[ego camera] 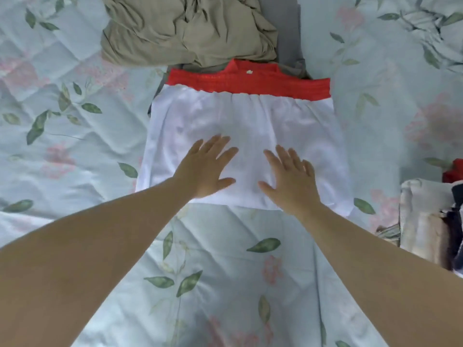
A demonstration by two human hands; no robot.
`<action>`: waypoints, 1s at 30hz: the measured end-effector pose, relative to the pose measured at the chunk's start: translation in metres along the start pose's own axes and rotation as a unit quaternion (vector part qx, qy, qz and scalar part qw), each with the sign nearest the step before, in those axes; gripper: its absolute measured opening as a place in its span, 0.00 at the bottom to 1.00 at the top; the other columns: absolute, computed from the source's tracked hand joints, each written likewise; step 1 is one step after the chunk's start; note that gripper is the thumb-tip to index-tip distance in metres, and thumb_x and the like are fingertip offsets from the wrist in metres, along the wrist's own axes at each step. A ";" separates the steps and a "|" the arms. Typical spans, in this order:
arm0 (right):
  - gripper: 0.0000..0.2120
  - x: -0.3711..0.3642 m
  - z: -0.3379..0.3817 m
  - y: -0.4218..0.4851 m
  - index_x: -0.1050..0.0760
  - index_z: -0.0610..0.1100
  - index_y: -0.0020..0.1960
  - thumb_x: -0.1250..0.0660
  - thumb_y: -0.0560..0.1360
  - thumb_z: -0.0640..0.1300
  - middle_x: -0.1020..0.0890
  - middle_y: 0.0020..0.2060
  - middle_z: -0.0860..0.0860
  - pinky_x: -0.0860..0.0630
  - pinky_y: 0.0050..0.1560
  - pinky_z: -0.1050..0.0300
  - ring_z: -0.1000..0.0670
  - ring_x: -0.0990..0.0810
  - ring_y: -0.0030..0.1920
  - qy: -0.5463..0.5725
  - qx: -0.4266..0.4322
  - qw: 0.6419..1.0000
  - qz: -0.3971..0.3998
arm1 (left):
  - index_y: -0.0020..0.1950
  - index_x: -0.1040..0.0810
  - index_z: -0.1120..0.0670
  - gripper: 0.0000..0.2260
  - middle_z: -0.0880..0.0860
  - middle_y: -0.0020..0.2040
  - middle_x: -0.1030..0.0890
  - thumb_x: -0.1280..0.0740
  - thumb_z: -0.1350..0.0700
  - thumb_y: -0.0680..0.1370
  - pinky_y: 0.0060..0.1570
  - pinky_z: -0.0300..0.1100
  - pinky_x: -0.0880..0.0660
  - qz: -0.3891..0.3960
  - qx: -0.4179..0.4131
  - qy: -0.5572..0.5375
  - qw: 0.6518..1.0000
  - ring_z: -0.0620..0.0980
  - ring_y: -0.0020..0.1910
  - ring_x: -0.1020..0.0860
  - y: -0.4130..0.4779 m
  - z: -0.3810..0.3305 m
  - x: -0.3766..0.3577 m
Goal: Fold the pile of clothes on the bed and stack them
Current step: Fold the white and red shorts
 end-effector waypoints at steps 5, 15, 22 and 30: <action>0.39 -0.059 -0.012 -0.011 0.58 0.57 0.77 0.36 0.76 0.48 0.55 0.77 0.54 0.51 0.73 0.44 0.45 0.55 0.77 -0.032 -0.010 0.994 0.102 | 0.77 0.63 0.50 0.41 0.56 0.78 0.61 0.37 0.44 0.77 0.74 0.54 0.58 0.103 0.009 0.091 0.990 0.58 0.77 0.59 -0.019 -0.002 -0.067; 0.14 -0.049 -0.030 -0.004 0.26 0.46 0.62 0.45 0.80 0.40 0.19 0.52 0.44 0.35 0.55 0.49 0.41 0.26 0.56 0.051 -0.033 0.998 -0.021 | 0.68 0.27 0.53 0.22 0.52 0.62 0.22 0.44 0.68 0.76 0.50 0.48 0.24 -0.035 0.018 -0.054 0.998 0.58 0.53 0.20 -0.020 0.004 -0.050; 0.13 -0.064 -0.029 -0.058 0.25 0.42 0.59 0.45 0.79 0.39 0.20 0.52 0.42 0.26 0.49 0.50 0.42 0.23 0.50 0.192 -0.091 0.971 0.112 | 0.66 0.27 0.44 0.17 0.50 0.62 0.23 0.46 0.59 0.81 0.54 0.42 0.31 0.166 0.064 -0.088 0.980 0.54 0.61 0.27 -0.057 -0.008 -0.051; 0.07 -0.086 -0.018 -0.124 0.22 0.41 0.47 0.38 0.74 0.35 0.21 0.44 0.46 0.31 0.37 0.62 0.48 0.23 0.44 0.310 -0.148 0.902 0.262 | 0.62 0.23 0.55 0.13 0.52 0.59 0.22 0.39 0.60 0.78 0.46 0.36 0.36 0.375 -0.020 -0.152 0.914 0.48 0.54 0.27 -0.107 -0.045 -0.074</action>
Point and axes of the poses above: each hand's wrist, its own y-axis towards the middle knuckle, its own x-axis out of the back of the hand, z = x × y, the point moved 4 cm from there along y, towards the middle knuckle
